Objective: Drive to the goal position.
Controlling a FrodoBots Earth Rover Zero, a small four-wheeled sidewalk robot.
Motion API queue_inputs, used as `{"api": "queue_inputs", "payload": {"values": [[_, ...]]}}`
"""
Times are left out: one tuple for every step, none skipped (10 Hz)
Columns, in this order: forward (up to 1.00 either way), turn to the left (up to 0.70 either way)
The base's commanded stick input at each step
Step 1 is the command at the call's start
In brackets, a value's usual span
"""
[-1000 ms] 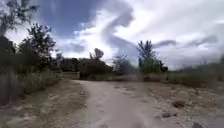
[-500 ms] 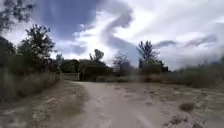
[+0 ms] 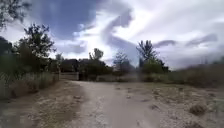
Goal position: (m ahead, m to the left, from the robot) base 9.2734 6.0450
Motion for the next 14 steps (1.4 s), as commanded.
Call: {"api": "queue_inputs", "payload": {"values": [[0.45,0.0],[0.45,0.0],[0.45,0.0],[0.45,0.0],[0.45,0.0],[0.45,0.0],[0.45,0.0],[0.45,0.0],[0.45,0.0],[0.45,0.0],[0.45,0.0],[0.45,0.0],[0.45,0.0],[0.45,0.0]]}}
